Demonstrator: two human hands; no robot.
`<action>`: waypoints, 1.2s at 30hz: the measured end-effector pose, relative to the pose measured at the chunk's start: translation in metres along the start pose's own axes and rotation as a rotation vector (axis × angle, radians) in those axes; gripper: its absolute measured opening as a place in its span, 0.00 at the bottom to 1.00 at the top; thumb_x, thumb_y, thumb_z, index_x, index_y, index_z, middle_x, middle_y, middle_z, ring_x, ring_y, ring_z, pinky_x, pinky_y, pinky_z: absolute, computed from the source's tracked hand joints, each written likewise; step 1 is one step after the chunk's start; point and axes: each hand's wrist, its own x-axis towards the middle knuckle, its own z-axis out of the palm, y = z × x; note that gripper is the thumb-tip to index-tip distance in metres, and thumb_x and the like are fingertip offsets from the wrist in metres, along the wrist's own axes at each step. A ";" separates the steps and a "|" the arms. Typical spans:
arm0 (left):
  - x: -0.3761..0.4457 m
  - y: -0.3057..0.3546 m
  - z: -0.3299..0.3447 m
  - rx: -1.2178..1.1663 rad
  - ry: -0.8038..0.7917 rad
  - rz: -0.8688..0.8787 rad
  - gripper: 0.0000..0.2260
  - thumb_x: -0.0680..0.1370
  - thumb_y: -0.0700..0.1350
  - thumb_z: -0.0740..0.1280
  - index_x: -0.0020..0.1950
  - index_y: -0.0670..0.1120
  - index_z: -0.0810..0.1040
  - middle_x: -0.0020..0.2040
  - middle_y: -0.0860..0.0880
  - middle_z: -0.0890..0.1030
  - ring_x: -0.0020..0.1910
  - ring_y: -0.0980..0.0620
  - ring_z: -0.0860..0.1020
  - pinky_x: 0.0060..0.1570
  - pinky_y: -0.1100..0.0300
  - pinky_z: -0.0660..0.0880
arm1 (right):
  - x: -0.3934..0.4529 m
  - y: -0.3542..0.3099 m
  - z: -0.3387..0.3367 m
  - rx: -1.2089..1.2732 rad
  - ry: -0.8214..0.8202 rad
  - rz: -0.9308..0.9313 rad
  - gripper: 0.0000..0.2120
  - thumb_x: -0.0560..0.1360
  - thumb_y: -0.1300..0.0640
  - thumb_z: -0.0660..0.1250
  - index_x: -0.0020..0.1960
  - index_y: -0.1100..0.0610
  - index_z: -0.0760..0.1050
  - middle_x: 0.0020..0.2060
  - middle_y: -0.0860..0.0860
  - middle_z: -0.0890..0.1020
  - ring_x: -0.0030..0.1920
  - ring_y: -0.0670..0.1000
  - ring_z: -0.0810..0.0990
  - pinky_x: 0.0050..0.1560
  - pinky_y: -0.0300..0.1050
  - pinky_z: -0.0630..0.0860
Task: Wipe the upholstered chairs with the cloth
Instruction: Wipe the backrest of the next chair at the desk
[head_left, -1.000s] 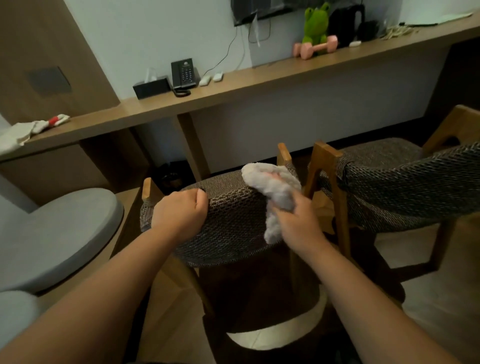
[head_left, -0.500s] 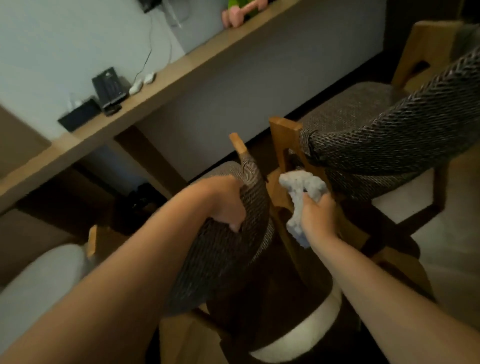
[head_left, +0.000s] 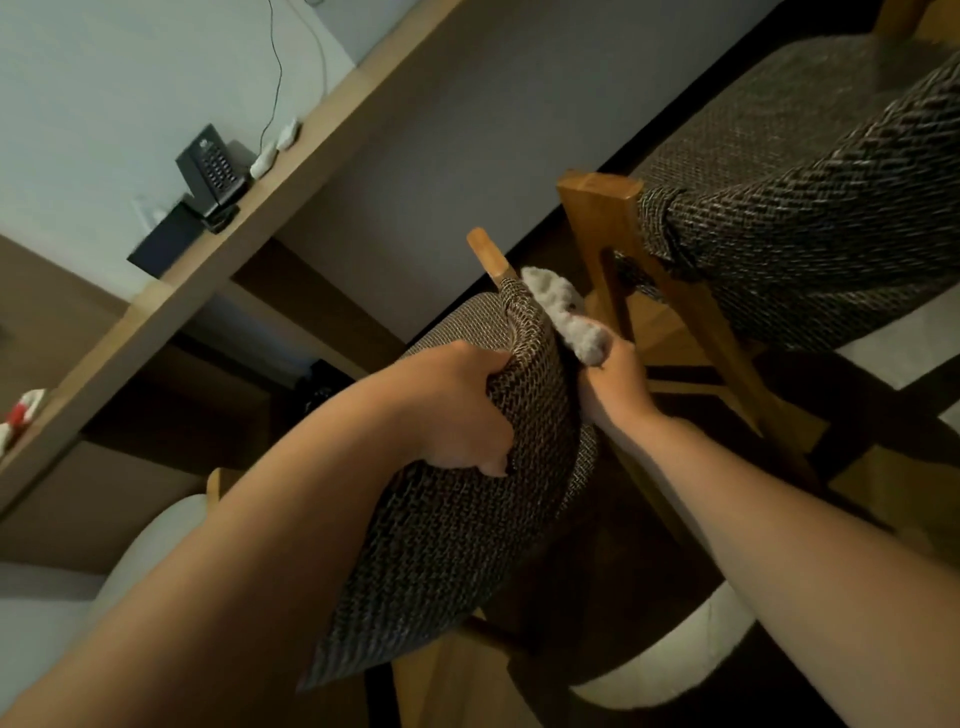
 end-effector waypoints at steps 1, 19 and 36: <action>0.000 0.000 0.000 -0.005 -0.005 -0.004 0.43 0.71 0.46 0.74 0.78 0.59 0.54 0.70 0.50 0.71 0.68 0.47 0.70 0.62 0.56 0.70 | -0.001 0.005 -0.006 0.010 0.010 0.102 0.16 0.75 0.68 0.59 0.62 0.62 0.74 0.55 0.58 0.80 0.58 0.56 0.77 0.57 0.51 0.74; -0.008 0.004 -0.001 -0.042 -0.015 -0.033 0.42 0.71 0.46 0.75 0.79 0.56 0.54 0.71 0.49 0.69 0.68 0.46 0.70 0.61 0.57 0.69 | -0.014 -0.019 -0.014 -0.070 0.153 0.175 0.18 0.77 0.68 0.56 0.65 0.59 0.72 0.59 0.58 0.78 0.60 0.57 0.75 0.59 0.49 0.72; -0.014 0.011 -0.004 -0.017 -0.021 -0.047 0.43 0.72 0.46 0.74 0.79 0.55 0.52 0.71 0.47 0.69 0.67 0.46 0.70 0.59 0.58 0.69 | -0.092 -0.056 -0.003 -0.159 0.129 0.017 0.11 0.77 0.61 0.61 0.54 0.67 0.76 0.48 0.60 0.79 0.53 0.60 0.78 0.49 0.48 0.72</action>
